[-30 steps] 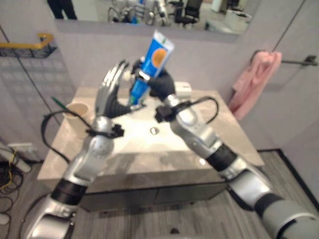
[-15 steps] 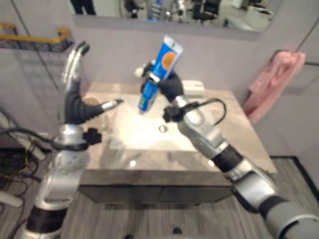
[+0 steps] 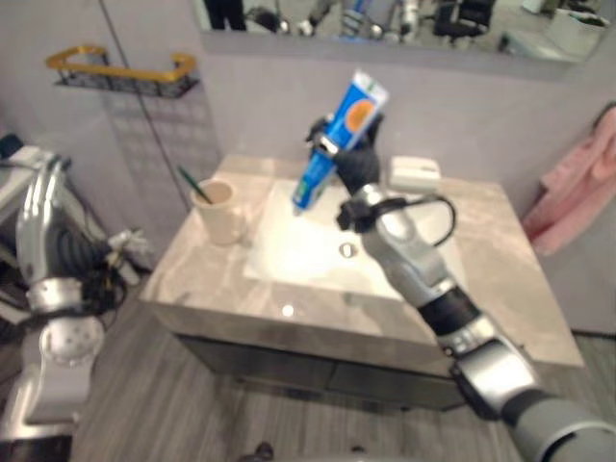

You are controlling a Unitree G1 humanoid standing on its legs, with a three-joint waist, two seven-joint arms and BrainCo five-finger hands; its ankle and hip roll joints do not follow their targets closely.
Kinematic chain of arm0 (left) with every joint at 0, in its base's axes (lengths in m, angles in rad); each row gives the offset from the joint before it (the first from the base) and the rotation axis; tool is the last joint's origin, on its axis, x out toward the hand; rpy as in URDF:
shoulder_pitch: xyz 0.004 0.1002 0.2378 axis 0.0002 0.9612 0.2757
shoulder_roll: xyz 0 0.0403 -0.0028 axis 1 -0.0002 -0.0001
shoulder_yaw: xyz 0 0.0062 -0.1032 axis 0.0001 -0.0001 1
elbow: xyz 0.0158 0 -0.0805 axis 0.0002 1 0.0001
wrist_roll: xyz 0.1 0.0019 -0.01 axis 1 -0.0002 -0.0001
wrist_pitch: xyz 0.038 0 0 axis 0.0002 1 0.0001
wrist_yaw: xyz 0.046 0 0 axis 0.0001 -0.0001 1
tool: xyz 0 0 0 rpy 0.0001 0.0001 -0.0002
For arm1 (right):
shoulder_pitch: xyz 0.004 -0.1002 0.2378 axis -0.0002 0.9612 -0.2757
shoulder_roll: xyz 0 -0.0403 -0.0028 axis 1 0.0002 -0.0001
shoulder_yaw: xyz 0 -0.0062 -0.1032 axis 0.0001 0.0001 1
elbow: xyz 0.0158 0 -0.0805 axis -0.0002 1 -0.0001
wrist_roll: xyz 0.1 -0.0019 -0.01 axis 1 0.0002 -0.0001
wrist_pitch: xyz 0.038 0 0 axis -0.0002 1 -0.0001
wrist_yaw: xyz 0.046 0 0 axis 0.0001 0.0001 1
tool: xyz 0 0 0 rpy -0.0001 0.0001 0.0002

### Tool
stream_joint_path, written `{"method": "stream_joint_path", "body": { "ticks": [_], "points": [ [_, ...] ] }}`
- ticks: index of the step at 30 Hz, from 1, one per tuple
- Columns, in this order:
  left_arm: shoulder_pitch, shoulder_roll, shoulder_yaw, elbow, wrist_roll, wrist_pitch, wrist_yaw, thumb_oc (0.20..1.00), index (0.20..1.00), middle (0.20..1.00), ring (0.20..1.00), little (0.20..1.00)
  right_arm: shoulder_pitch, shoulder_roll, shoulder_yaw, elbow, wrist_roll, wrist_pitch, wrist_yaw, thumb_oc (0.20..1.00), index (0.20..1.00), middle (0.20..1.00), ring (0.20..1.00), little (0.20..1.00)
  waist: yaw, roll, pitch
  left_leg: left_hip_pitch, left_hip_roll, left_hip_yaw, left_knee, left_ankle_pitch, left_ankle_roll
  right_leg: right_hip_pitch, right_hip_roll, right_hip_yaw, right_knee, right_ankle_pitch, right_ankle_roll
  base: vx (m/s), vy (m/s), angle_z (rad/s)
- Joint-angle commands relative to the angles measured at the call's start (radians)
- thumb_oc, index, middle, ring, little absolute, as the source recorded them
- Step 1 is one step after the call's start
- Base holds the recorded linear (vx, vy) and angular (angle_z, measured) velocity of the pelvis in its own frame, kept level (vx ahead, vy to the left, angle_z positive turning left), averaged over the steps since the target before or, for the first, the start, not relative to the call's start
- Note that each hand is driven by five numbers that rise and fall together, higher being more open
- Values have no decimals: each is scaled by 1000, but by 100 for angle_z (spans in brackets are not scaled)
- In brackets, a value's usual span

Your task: Put brush and paste in cup on sink, flatten towel.

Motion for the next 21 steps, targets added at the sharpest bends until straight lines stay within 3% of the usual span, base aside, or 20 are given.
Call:
{"method": "stream_joint_path", "body": {
  "ticks": [1,7,11,13,16,21],
  "points": [
    [40,96,-4,25,33,-4,37,1000,1000,1000,1000,1000,-36,50,-85,-66,-22,-62,19,200,200,200,200,200,16,-57,-72,-53,30,-19,12,-7,-11,20,-71,25,-1,19,22,-10,-5,8],
    [131,-26,-33,198,-47,7,15,1000,1000,1000,1000,1000,-16,62,-81,-78,5,-57,56,200,200,200,200,200,37,-58,-71,-65,28,-32,12,0,-10,17,-71,14,-1,20,22,-17,-5,8],
    [161,-150,-78,368,-181,8,-37,1000,1000,1000,1000,1000,-28,67,-59,-83,27,-53,83,200,200,200,200,200,41,-55,-73,-62,29,-30,12,4,-4,16,-73,17,-1,25,21,0,0,0],
    [153,-160,-110,419,-196,1,-51,1000,1000,1000,1000,1000,-52,69,-57,-66,38,-61,82,200,200,200,200,200,41,-51,-73,-62,28,-31,12,3,-2,16,-73,18,-1,25,21,0,0,0],
    [94,-208,-221,708,-262,6,-86,1000,1000,1000,1000,1000,-122,87,-51,-21,52,-69,74,200,200,200,200,200,33,-51,-75,-63,26,-29,12,6,-1,17,-74,16,-1,28,18,0,0,0],
    [58,-256,-330,901,-282,10,-135,1000,1000,1000,1000,1000,-169,107,-48,4,51,-83,73,200,200,200,200,200,24,-47,-73,-62,25,-29,12,5,1,20,-73,16,-1,31,14,0,0,0]
  ]
}}
